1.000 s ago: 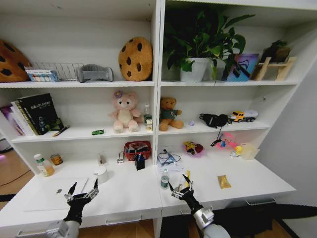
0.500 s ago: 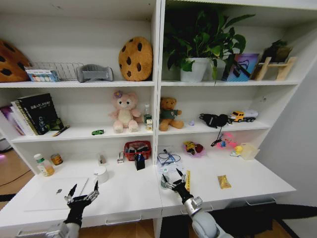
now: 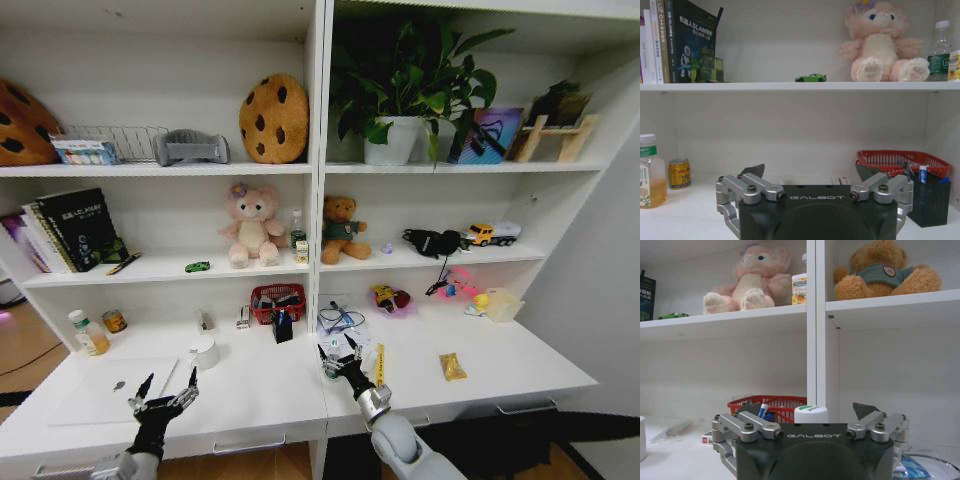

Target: Organize the objects on the table.

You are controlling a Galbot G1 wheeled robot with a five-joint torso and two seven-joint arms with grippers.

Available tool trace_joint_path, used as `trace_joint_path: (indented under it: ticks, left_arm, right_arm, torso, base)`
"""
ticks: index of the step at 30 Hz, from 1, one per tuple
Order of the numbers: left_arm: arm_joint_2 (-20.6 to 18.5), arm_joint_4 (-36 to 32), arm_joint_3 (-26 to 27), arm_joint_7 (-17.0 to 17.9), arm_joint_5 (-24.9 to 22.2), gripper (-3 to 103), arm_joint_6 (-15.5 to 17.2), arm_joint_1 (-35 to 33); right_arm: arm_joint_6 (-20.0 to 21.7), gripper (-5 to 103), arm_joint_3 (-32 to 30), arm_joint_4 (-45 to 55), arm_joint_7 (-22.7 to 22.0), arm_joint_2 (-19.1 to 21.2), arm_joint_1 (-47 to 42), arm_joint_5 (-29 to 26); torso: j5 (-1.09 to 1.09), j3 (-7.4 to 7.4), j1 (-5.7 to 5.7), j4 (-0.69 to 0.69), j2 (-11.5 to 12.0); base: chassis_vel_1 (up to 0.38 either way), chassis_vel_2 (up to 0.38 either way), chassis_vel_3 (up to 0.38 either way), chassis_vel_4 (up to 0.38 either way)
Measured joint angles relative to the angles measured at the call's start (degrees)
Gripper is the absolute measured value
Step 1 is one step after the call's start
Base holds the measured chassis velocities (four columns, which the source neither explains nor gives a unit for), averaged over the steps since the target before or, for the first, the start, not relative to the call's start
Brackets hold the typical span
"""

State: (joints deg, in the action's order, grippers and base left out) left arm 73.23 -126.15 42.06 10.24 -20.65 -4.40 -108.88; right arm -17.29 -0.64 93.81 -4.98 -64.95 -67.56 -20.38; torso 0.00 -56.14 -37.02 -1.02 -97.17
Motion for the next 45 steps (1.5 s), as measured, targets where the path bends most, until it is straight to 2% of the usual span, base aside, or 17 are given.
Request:
trace_joint_path:
  ticks: [2, 3, 5, 8, 11, 14, 15, 18, 19, 21, 24, 36, 43, 45]
  left_arm:
    - [0.0, 0.0, 0.0, 0.0, 0.0, 100, 0.0, 0.0]
    - [0.0, 0.1, 0.0, 0.0, 0.0, 100, 0.0, 0.1]
    - [-0.1, 0.1, 0.0, 0.0, -0.1, 100, 0.0, 0.1]
    - [-0.1, 0.3, 0.0, 0.0, -0.1, 100, 0.0, 0.2]
    - [-0.1, 0.3, 0.0, 0.0, -0.1, 100, 0.0, 0.2]
    - [-0.1, 0.4, -0.1, 0.0, -0.1, 100, 0.0, 0.2]
    - [-0.1, 0.4, -0.1, 0.0, -0.1, 100, 0.0, 0.2]
    - [-0.2, 0.4, -0.2, 0.1, -0.1, 100, 0.0, 0.3]
    - [-0.2, 0.4, -0.2, 0.1, -0.1, 100, 0.0, 0.3]
    - [-0.2, 0.3, -0.2, 0.1, -0.1, 100, 0.0, 0.2]
    - [-0.2, 0.1, -0.2, 0.1, -0.1, 100, 0.0, 0.2]
    - [-0.4, -0.2, -0.2, 0.1, -0.1, 100, 0.0, 0.1]
    - [-0.4, -0.2, -0.1, 0.1, -0.1, 100, 0.0, 0.1]
    - [-0.3, -0.2, -0.3, 0.1, 0.0, 100, 0.0, 0.1]
  right_arm:
    - [0.1, 103, 0.1, -0.2, 0.0, -0.1, 0.2, 0.0]
    - [0.1, 99, 0.3, -0.3, -0.1, -0.1, 0.5, -0.1]
    - [0.2, 99, 0.4, -0.5, -0.1, -0.1, 0.8, -0.1]
    - [0.2, 84, 0.5, -0.6, -0.2, 0.1, 1.0, -0.1]
    - [0.2, 79, 0.5, -0.6, -0.2, 0.2, 1.0, -0.1]
    - [0.2, 61, 0.4, -0.6, -0.3, 0.3, 0.9, 0.0]
    - [0.2, 61, 0.4, -0.6, -0.3, 0.3, 0.9, 0.0]
    - [0.2, 45, 0.1, 0.0, -0.4, 0.3, 0.0, 0.4]
    - [0.2, 45, 0.1, 0.0, -0.4, 0.3, 0.0, 0.4]
    - [0.2, 34, -0.3, 0.3, -0.5, 0.3, -0.7, 0.8]
    - [0.2, 31, -0.5, 0.5, -0.5, 0.5, -0.8, 0.8]
    - [0.2, 31, -1.1, 2.0, -0.7, 1.4, -0.9, -0.3]
    - [1.2, 31, -2.8, 8.2, -1.2, 2.9, -4.0, -2.8]
    - [1.3, 31, -4.9, 11.5, -0.9, 4.5, -7.2, -3.3]
  torso:
    - [0.00, 0.00, 0.00, 0.00, 0.0]
    - [0.00, 0.00, 0.00, 0.01, 0.0]
    - [0.00, 0.00, 0.00, 0.01, 0.0]
    - [0.00, 0.00, 0.00, 0.00, 0.0]
    - [0.00, 0.00, 0.00, 0.00, 0.0]
    - [0.00, 0.00, 0.00, 0.00, 0.0]
    - [0.00, 0.00, 0.00, 0.00, 0.0]
    - [0.00, 0.00, 0.00, 0.00, 0.0]
    - [0.00, 0.00, 0.00, 0.00, 0.0]
    - [0.00, 0.00, 0.00, 0.00, 0.0]
    - [0.01, 0.00, 0.00, 0.00, 0.0]
    - [0.01, 0.00, 0.00, 0.01, 0.0]
    - [0.01, 0.01, 0.00, 0.01, 0.0]
    - [0.01, 0.01, 0.00, 0.00, 0.0]
  base:
    - [0.000, 0.000, 0.000, 0.000]
    - [0.000, 0.000, 0.000, 0.000]
    - [0.000, 0.000, 0.000, 0.000]
    - [0.000, 0.000, 0.000, 0.000]
    - [0.000, 0.000, 0.000, 0.000]
    - [0.000, 0.000, 0.000, 0.000]
    - [0.000, 0.000, 0.000, 0.000]
    - [0.000, 0.000, 0.000, 0.000]
    - [0.000, 0.000, 0.000, 0.000]
    - [0.000, 0.000, 0.000, 0.000]
    - [0.000, 0.000, 0.000, 0.000]
    - [0.000, 0.000, 0.000, 0.000]
    - [0.000, 0.000, 0.000, 0.000]
    - [0.000, 0.000, 0.000, 0.000]
